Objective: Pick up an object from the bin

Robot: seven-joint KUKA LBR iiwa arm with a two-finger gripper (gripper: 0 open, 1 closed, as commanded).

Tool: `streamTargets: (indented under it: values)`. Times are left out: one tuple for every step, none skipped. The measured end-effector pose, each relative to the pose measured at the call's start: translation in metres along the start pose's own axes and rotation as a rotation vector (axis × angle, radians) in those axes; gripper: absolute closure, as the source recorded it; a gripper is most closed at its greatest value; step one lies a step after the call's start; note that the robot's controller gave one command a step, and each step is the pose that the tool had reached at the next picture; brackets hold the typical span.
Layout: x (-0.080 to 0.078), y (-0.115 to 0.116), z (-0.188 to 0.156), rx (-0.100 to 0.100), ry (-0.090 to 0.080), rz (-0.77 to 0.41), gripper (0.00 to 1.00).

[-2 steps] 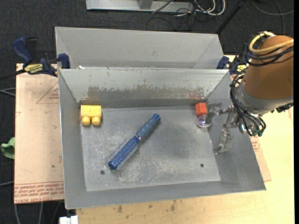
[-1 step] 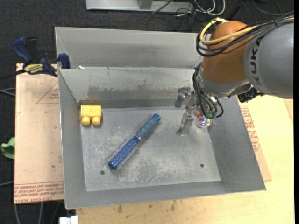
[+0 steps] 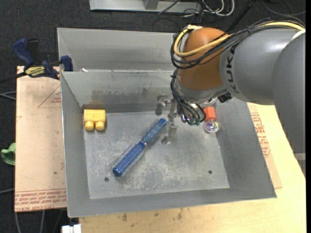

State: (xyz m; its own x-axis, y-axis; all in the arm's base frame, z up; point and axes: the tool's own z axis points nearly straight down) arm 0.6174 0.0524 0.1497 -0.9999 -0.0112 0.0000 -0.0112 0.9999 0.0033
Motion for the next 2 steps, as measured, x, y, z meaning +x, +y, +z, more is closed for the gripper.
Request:
streamTargets:
  values:
    - [-0.0069, -0.0083, 0.0814, 0.002, 0.002, -0.519, 0.0]
    - [-0.0083, -0.0083, 0.0789, 0.002, -0.002, -0.518, 1.0]
